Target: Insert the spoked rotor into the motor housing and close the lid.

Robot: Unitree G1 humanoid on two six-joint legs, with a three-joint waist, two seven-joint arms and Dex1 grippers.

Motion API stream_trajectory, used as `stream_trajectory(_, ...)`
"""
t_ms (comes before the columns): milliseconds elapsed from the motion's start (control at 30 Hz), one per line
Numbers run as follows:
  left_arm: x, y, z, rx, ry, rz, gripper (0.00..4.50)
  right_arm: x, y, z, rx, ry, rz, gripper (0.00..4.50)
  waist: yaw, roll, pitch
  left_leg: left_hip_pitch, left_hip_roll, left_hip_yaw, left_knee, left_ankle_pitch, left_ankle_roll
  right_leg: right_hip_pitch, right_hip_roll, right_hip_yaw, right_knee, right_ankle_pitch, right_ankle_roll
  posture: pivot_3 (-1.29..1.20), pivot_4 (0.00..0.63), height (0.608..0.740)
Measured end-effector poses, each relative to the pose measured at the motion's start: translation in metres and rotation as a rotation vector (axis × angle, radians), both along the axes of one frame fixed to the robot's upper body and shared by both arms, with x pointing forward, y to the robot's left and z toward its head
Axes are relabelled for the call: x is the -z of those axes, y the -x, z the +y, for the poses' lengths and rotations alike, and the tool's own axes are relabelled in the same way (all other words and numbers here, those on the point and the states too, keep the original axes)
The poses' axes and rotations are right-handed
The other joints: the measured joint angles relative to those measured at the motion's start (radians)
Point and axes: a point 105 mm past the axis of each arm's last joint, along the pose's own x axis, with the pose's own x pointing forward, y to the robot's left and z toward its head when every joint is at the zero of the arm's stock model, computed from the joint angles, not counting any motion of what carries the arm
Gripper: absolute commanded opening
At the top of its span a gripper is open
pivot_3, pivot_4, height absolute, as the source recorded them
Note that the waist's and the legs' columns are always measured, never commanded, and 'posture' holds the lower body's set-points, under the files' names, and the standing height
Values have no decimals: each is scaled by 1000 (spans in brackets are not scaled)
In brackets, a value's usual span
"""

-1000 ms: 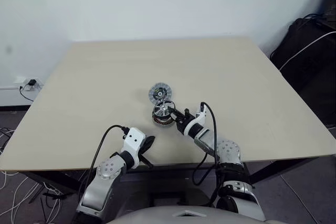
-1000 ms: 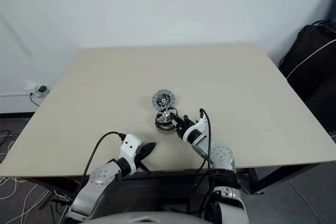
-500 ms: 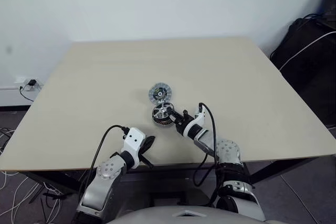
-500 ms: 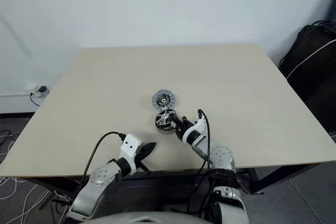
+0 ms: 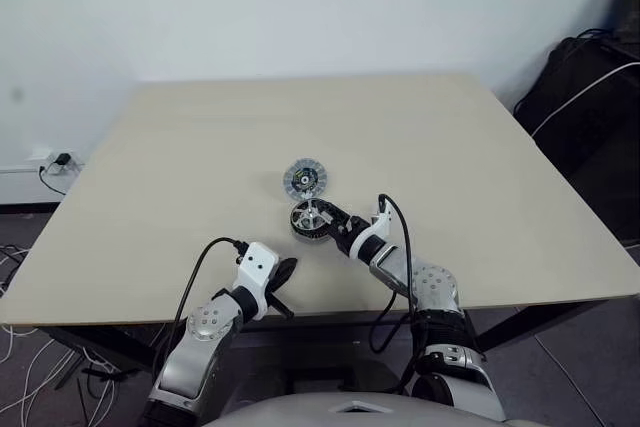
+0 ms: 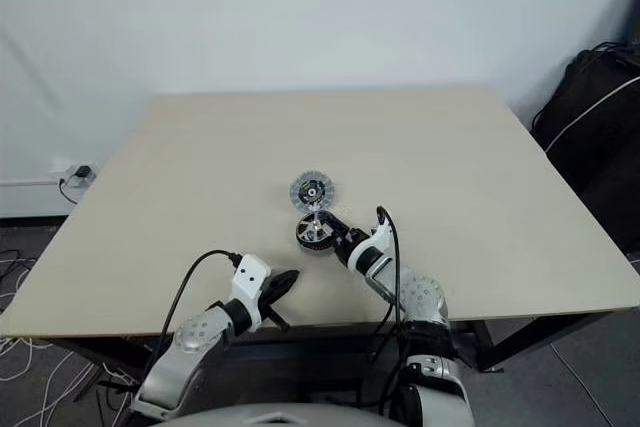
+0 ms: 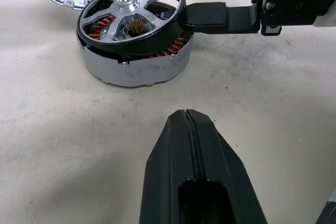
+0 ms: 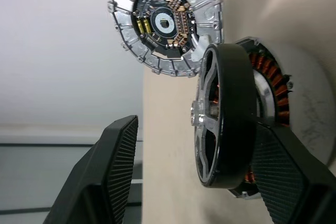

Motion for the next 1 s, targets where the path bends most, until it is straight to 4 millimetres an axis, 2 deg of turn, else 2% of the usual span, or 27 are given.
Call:
stream_trajectory(167, 2, 1, 1, -2, -1, 8, 0, -2, 9, -15, 17, 117, -38, 3356, 1, 0, 0, 0, 0, 0, 0, 0, 0, -1, 0, 0, 0, 0, 0, 0, 0, 740)
stream_trajectory(300, 2, 0, 0, -1, 1, 7, 0, 6, 19, -22, 22, 227, -25, 3356, 0, 0, 0, 0, 0, 0, 0, 0, 0, -1, 0, 1, 0, 0, 0, 0, 0, 740)
stream_trajectory(433, 3, 0, 0, 2, 1, 8, 0, 9, 24, -34, 13, 429, -71, 3356, 1, 0, 0, 0, 0, 0, 1, 0, 0, 0, 0, 1, 0, -2, 4, 0, 0, 740)
stream_trajectory(533, 2, 0, 0, 6, 3, 3, 0, -4, 21, -41, 11, 610, -192, 2728, 1, -1, 0, -1, 0, 0, 1, 0, 0, 0, 0, 1, 0, -3, 5, 0, 0, 740)
stream_trajectory(600, 2, 0, -1, 9, 5, -1, 0, -16, 18, -39, -22, 751, -308, 2070, 0, -1, 0, 0, 0, 1, 1, 0, 0, 0, 0, 1, 0, -3, 6, 0, 0, 740)
stream_trajectory(667, 1, 0, -1, 13, 6, -2, 0, -22, 17, -33, -55, 832, -384, 1464, 1, -1, 0, 0, 0, 0, 1, 0, -1, 0, 0, 0, 0, -3, 6, 0, 0, 740)
stream_trajectory(800, 1, -1, -3, 21, 8, -1, 0, -28, 12, -9, -178, 1041, -535, 137, 3, -2, 0, 0, 0, 0, 2, 1, -1, 0, 0, 0, 0, -3, 5, 0, 0, 740)
stream_trajectory(867, 1, -1, -3, 22, 9, -2, 0, -29, 9, 0, -214, 1083, -569, 61, 3, -4, 0, 0, 0, 0, 2, 1, -1, 0, 0, 0, 0, -2, 4, 0, 0, 740)
stream_trajectory(1000, 1, -1, -4, 20, 15, -4, 0, -16, 2, 13, -300, 1166, -587, 61, 4, -6, 0, 0, 0, 0, 2, 1, -1, 0, 0, 0, 0, 0, 1, 0, 0, 740)
